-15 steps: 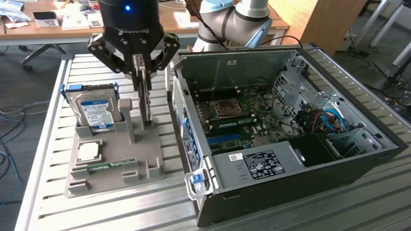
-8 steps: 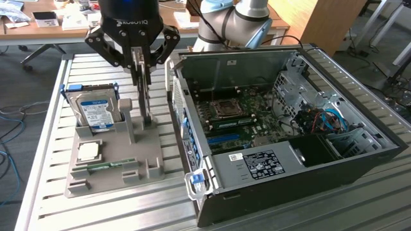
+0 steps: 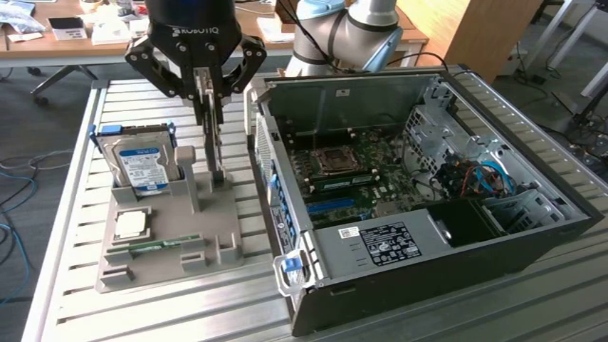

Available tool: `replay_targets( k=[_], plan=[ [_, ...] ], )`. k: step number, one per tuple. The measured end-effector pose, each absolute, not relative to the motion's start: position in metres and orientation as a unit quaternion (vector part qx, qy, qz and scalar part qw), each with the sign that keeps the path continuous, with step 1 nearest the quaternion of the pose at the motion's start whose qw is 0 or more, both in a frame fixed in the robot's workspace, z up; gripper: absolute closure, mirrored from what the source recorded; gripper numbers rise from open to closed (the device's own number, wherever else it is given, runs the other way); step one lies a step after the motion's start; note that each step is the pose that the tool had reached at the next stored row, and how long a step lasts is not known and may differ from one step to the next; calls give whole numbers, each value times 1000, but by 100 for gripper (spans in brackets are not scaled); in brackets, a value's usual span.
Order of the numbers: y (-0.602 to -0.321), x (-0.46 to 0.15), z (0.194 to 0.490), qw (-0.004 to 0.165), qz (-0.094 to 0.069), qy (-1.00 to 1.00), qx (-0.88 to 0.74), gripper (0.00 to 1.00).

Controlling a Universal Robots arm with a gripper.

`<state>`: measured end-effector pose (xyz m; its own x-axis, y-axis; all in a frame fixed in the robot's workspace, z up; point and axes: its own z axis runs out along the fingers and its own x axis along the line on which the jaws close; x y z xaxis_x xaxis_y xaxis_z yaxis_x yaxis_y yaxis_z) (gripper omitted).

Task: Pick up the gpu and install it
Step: 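Pick up the gpu and move the gpu toward the slot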

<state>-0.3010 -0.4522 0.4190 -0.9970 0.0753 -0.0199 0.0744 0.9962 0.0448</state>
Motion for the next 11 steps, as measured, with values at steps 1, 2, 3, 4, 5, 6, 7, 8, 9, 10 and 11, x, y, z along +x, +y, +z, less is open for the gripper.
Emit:
replay_targets(
  k=[1,2,3,4,5,6,7,8,9,10,11],
  plan=[
    [-452,-301,419,11,22,999,37,73],
    [-452,-301,419,11,22,999,37,73],
    [-452,-301,419,11,22,999,37,73],
    [-452,-301,419,11,22,999,37,73],
    [-452,-301,419,11,22,999,37,73],
    [-452,-301,419,11,22,999,37,73],
    [-452,-300,419,11,22,999,37,73],
    [-452,-299,419,11,22,999,37,73],
    [-452,-299,419,11,22,999,37,73],
    [-452,-298,419,11,22,999,37,73],
    [-452,-297,419,11,22,999,37,73]
  ],
)
